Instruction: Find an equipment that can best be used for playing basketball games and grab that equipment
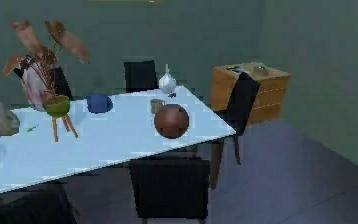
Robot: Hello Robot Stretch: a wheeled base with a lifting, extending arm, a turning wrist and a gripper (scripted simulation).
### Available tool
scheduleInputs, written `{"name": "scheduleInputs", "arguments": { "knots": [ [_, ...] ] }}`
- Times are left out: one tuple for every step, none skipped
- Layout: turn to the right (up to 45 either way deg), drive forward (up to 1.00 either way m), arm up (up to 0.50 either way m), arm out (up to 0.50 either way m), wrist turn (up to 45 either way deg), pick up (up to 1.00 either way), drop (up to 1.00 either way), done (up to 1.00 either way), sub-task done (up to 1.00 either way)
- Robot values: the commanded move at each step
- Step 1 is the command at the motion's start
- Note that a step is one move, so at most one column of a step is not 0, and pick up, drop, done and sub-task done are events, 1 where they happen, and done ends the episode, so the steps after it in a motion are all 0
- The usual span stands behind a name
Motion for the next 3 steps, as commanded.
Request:
{"name": "scheduleInputs", "arguments": {
  "knots": [
    [24.0, 0.0, 0.0, 0.0, 0.0, 0.0, 0.0, 0.0, 0.0],
    [0.0, 0.5, 0.0, 0.0, 0.0, 0.0, 0.0, 0.0, 0.0],
    [-45.0, 0.0, 0.0, 0.0, 0.0, 0.0, 0.0, 0.0, 0.0]
  ]
}}
